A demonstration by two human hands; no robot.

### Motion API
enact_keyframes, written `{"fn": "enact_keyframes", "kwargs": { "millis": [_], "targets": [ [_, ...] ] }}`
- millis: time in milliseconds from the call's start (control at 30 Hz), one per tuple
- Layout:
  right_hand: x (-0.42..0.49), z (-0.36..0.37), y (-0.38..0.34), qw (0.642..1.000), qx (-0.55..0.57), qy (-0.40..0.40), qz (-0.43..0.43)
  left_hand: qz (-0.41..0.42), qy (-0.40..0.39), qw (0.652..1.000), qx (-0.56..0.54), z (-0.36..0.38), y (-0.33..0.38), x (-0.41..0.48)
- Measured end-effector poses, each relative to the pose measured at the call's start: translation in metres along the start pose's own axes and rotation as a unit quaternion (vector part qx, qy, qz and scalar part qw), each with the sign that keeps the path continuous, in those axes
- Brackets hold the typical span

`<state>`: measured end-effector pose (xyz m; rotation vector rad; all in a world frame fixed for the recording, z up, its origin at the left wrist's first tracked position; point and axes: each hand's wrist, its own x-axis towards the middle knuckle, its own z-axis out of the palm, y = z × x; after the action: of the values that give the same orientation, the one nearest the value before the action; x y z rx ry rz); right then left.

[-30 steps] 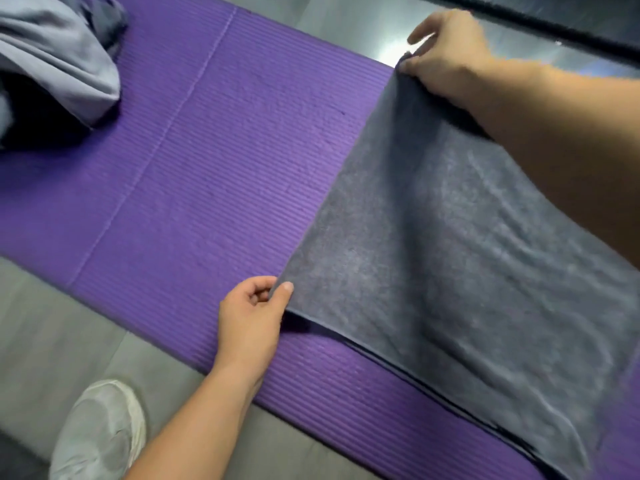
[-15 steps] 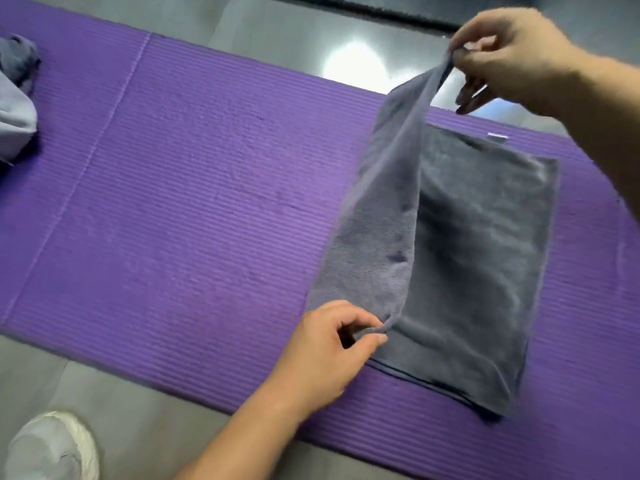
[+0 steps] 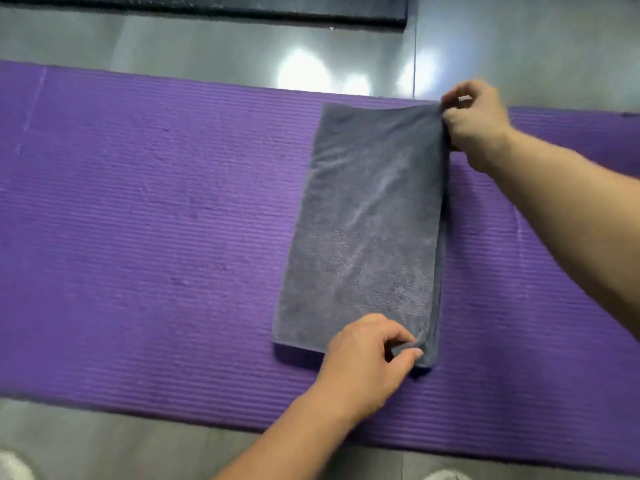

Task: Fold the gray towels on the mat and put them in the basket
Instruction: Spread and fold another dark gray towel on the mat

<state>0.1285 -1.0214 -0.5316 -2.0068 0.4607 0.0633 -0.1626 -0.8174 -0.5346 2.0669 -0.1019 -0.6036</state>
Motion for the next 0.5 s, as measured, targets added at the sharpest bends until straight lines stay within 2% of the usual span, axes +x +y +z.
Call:
{"fn": "enact_keyframes", "kwargs": {
  "millis": [167,500],
  "targets": [
    [-0.008,0.0,0.019,0.999,-0.047,0.002,0.004,-0.001,0.009,0.998,0.062,0.026,0.0,0.006],
    [0.002,0.002,0.035,0.998,-0.01,0.028,0.05,0.04,0.039,0.997,0.05,0.048,0.004,0.005]
  ]
}}
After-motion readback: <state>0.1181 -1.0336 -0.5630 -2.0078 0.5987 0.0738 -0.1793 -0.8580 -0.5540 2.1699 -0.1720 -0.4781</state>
